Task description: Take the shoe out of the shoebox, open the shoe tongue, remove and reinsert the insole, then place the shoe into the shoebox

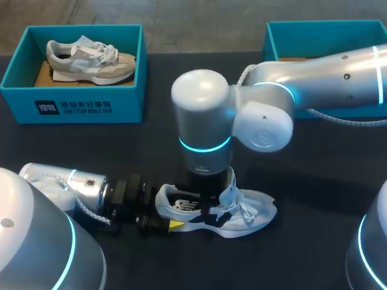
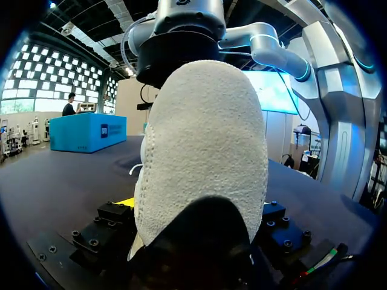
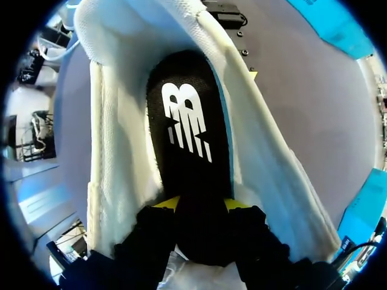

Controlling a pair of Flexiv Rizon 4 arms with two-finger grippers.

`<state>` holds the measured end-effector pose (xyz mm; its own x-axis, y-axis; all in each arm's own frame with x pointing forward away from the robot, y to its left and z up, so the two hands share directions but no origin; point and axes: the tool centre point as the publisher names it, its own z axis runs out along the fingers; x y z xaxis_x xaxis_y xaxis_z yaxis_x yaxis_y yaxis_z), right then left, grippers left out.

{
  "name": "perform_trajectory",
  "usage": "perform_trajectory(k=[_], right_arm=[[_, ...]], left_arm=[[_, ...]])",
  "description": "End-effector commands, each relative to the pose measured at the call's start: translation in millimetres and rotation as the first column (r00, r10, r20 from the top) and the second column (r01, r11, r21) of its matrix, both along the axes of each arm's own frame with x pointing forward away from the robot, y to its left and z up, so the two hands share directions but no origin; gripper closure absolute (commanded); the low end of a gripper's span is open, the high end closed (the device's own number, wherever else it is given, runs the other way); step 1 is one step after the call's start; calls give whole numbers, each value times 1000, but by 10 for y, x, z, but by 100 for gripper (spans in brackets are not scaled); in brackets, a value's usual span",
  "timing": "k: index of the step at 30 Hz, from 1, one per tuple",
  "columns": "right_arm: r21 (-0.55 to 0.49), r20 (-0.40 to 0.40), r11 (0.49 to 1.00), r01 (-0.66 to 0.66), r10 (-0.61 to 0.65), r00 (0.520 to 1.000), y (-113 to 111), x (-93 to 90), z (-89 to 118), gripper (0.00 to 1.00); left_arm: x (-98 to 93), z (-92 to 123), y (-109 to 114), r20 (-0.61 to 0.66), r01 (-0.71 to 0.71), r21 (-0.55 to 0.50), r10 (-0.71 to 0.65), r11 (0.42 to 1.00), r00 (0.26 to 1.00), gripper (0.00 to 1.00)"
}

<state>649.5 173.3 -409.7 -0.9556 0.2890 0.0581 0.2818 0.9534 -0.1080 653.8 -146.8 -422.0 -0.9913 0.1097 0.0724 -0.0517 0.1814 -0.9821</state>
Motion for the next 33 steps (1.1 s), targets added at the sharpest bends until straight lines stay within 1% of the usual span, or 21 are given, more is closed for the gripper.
perform_trajectory(k=[1,7,8,9,10,12,14,16,18,20,23,28,33], right_arm=[[2,-25,1000,4,-4,1000,89,-128,-515,64],[2,-92,1000,15,-15,996,66,-289,-597,68],[10,-102,1000,17,-16,995,55,-316,-617,70],[24,-110,1000,19,-16,994,43,-342,-634,75],[26,-128,999,20,-17,992,35,-363,-648,82],[38,-143,999,14,-8,990,27,-400,-670,100],[46,-158,999,13,-5,987,19,-427,-677,100],[76,-157,997,6,6,988,5,-456,-656,100],[116,-141,993,0,16,990,-15,-477,-607,100],[133,-127,991,-2,19,992,-28,-488,-533,100],[173,-91,985,-15,31,995,-34,-490,-397,100],[255,17,965,-63,61,998,-29,-481,-132,100],[308,79,946,-101,80,994,-17,-426,28,100]], left_arm=[[3,8,-5,1,-2,1,2,1000,1000,100],[3,8,-5,1,-2,1,2,1000,1000,100],[3,8,-5,1,-2,1,2,1000,1000,100],[3,8,-5,1,-2,1,2,1000,1000,100],[3,8,-5,1,-2,1,2,1000,1000,100],[3,8,-5,1,-2,1,2,1000,1000,100],[3,8,-5,1,-2,1,2,1000,1000,100],[3,8,-5,1,-2,1,2,1000,1000,100],[3,8,-5,1,-2,1,2,1000,1000,100],[3,8,-5,1,-2,1,2,1000,1000,100],[3,8,-5,1,-2,1,2,1000,1000,100],[3,8,-5,1,-2,1,2,1000,1000,100],[3,8,-5,1,-2,1,2,1000,1000,100]])
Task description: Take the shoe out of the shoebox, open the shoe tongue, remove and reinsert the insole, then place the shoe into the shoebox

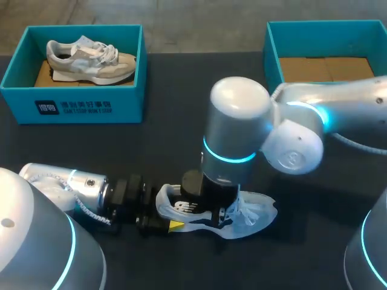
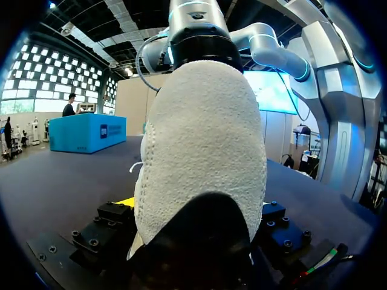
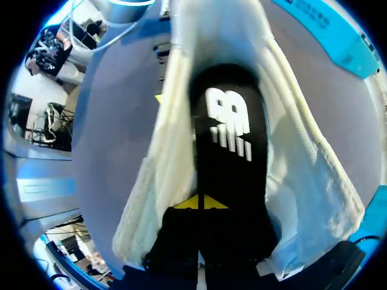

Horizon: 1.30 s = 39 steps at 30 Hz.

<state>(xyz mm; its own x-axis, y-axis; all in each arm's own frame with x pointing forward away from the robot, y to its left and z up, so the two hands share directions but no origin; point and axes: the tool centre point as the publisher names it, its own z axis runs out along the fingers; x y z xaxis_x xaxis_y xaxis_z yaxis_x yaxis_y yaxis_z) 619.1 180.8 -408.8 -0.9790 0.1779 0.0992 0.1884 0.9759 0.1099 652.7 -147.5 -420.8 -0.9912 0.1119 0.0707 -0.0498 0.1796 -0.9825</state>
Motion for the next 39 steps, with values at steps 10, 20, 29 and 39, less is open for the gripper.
perform_trajectory(k=[10,20,29,39], right_arm=[[212,109,977,2,-26,994,-152,-4,183,100],[367,157,929,-39,-20,987,-125,56,269,100],[451,181,890,-60,-25,983,-82,39,297,100],[284,231,954,-95,28,973,165,72,451,100]], left_arm=[[13,-4,2,-1,-4,3,4,1000,1000,100],[13,-4,2,-1,-4,3,4,1000,1000,100],[13,-4,2,-1,-4,3,4,1000,1000,100],[13,-4,2,-1,-4,3,4,1000,1000,100]])
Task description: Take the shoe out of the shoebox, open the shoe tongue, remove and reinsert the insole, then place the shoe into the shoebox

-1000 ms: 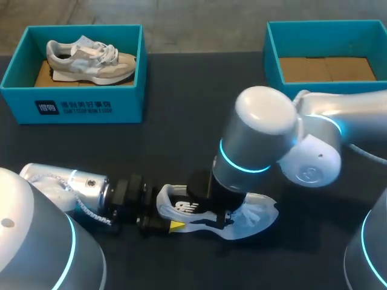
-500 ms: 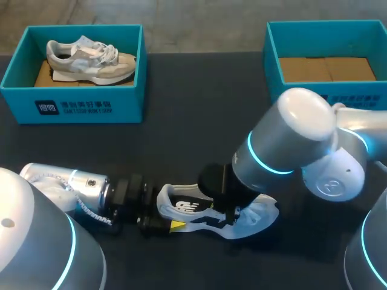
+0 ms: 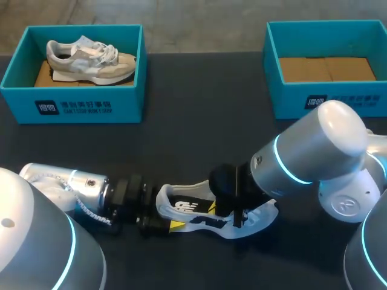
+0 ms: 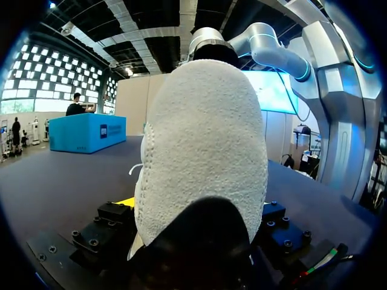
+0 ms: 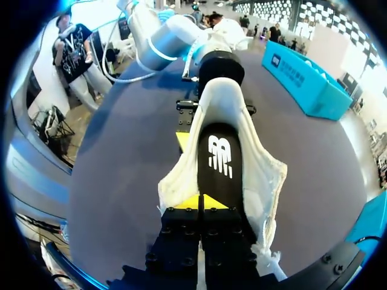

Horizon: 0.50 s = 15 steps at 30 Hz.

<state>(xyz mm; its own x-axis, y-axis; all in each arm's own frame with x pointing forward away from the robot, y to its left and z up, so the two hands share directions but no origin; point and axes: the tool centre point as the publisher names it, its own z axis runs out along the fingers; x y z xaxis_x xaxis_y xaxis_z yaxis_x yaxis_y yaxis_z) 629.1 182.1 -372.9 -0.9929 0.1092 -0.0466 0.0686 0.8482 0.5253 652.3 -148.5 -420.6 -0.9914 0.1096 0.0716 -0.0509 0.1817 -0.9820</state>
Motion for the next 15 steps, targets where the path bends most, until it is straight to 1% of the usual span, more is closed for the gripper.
perform_trajectory(k=[1,3,5,10,15], right_arm=[[-150,31,988,22,-18,999,184,-17,114,100],[-193,52,981,29,-19,998,233,0,147,100],[-256,58,965,51,-38,998,291,21,178,100],[-363,81,928,85,-60,995,420,73,225,100],[-466,85,877,114,-84,993,509,102,162,100]], left_arm=[[17,-5,12,0,-2,1,2,1000,1000,100],[17,-5,12,0,-2,1,2,1000,1000,100],[17,-5,12,0,-2,1,2,1000,1000,100],[17,-5,12,0,-2,1,2,1000,1000,100],[17,-5,12,0,-2,1,2,1000,1000,100]])
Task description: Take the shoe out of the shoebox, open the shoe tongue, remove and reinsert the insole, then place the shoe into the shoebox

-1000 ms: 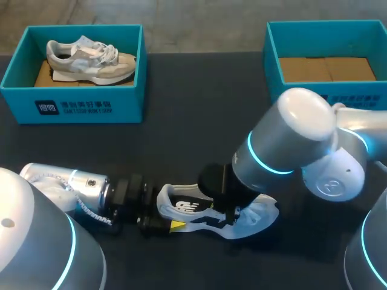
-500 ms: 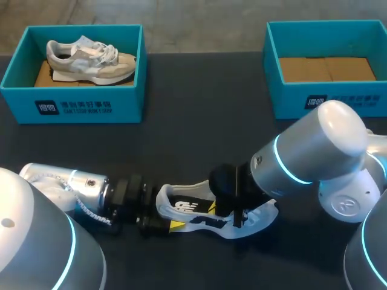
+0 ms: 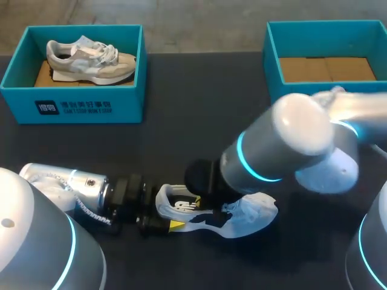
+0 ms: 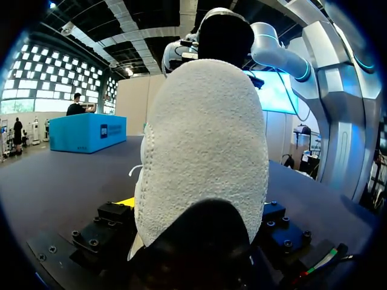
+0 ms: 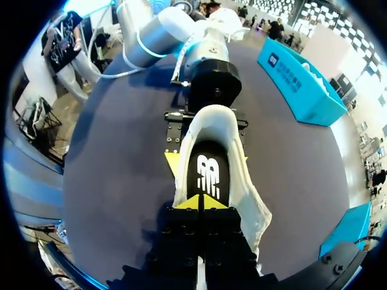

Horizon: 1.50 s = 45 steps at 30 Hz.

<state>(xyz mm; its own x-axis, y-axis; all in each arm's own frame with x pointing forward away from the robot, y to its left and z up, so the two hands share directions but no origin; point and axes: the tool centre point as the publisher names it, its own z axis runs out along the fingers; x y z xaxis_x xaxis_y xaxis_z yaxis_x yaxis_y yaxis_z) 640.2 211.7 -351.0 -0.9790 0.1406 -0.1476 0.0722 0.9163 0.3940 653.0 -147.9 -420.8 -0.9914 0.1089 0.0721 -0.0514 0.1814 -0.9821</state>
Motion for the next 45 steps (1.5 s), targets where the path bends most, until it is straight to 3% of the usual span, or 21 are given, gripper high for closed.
perform_trajectory(k=[1,11,26,28,29,38,45], right_arm=[[-331,-9,941,67,-74,997,214,-7,-69,100],[-421,6,901,100,-107,994,82,52,-225,100],[-444,1,887,126,-140,990,-118,156,-322,100],[-441,4,888,130,-143,990,-147,148,-318,80],[-445,9,885,139,-150,989,-156,144,-313,76],[-453,28,874,179,-187,982,-257,128,-308,79],[-459,49,864,205,-206,977,-259,220,-336,77]], left_arm=[[10,-3,6,0,-1,1,1,1000,1000,100],[10,-3,6,0,-1,1,1,1000,1000,100],[10,-3,6,0,-1,1,1,1000,1000,100],[10,-3,6,0,-1,1,1,1000,1000,100],[10,-3,6,0,-1,1,1,1000,1000,100],[10,-3,6,0,-1,1,1,1000,1000,100],[10,-3,6,0,-1,1,1,1000,1000,100]])
